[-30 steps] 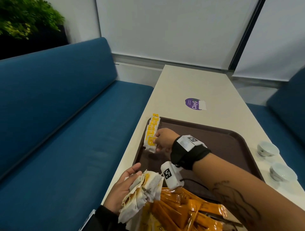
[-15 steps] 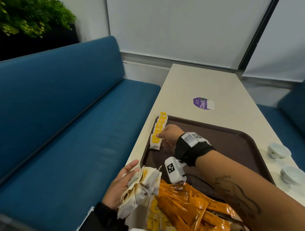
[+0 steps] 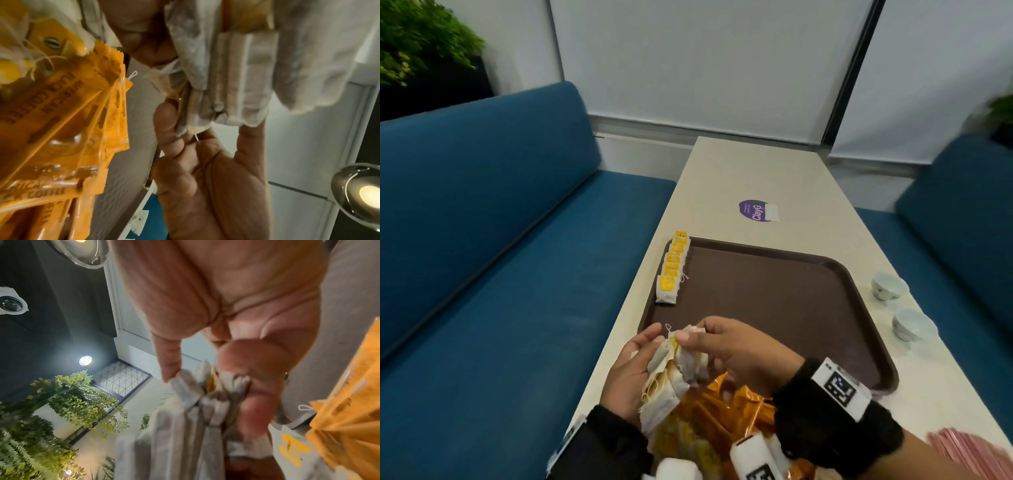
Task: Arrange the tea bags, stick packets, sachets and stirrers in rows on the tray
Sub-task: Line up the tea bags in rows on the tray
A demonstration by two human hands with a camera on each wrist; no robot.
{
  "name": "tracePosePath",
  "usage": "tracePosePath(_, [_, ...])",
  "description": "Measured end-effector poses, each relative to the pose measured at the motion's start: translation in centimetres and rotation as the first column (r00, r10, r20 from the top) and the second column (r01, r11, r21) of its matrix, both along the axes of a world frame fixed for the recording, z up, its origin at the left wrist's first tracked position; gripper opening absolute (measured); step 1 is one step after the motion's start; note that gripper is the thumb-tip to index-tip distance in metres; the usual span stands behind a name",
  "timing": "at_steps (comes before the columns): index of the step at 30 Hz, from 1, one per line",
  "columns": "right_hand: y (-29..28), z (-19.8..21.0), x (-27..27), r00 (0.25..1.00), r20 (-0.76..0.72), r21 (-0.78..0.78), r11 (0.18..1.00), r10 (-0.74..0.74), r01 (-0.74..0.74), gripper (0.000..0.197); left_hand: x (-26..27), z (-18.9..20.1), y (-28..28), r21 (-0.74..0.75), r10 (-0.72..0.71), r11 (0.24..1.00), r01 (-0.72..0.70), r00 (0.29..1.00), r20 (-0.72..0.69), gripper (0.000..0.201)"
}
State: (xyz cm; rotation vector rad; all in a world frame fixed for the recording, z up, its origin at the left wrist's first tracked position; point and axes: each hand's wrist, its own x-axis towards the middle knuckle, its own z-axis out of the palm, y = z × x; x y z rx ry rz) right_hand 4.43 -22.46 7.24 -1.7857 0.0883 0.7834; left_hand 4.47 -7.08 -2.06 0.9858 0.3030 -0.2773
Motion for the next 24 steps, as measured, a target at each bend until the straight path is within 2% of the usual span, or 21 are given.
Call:
tracePosePath(3, [0.5,-0.9,-1.1,0.987,0.077,0.001,0.990,-0.140,0.140,0.026,-0.1,-0.3,-0.7,0.042,-0.006,0.999,0.007,1.000,-0.020,0.019])
tracePosePath(7, [1.1,-2.4,-2.3,0.962,0.167,-0.028,0.974,-0.215,0.223,0.020,-0.5,-0.6,-1.9,0.108,0.037,0.994,-0.032,0.998,-0.043,0.020])
tracePosePath(9, [1.4,-2.9,-2.6,0.952,0.210,-0.043,0.971,-0.223,0.236,0.019,-0.9,-1.0,-2.3,0.104,0.071,0.993,-0.063,0.995,-0.076,0.027])
tracePosePath(11, [1.4,-3.4,-2.6,0.943,0.253,-0.047,0.970,-0.218,0.237,0.020,-1.2,-0.9,-2.6,0.056,0.051,0.997,-0.044,0.991,-0.127,0.037])
tracePosePath(15, [1.5,-3.9,-2.6,0.938,0.274,-0.044,0.972,-0.211,0.231,0.022,-1.5,-0.4,-2.9,-0.118,-0.082,0.991,0.060,0.978,-0.191,0.049])
tracePosePath(19, [1.4,-3.9,-2.1,0.927,0.315,-0.059,0.971,-0.202,0.232,0.020,-1.7,0.1,-3.3,-0.252,-0.189,0.958,0.140,0.966,-0.179,0.044])
tracePosePath(21, [1.5,-3.8,-1.8,0.930,0.307,-0.062,0.971,-0.203,0.233,0.017,-1.6,0.1,-3.4,-0.272,-0.184,0.953,0.132,0.968,-0.174,0.040])
tracePosePath(24, [1.5,-3.6,-1.1,0.934,0.273,-0.045,0.967,-0.231,0.252,0.026,-1.2,-0.1,-3.4,-0.299,-0.158,0.948,0.105,0.975,-0.158,0.040])
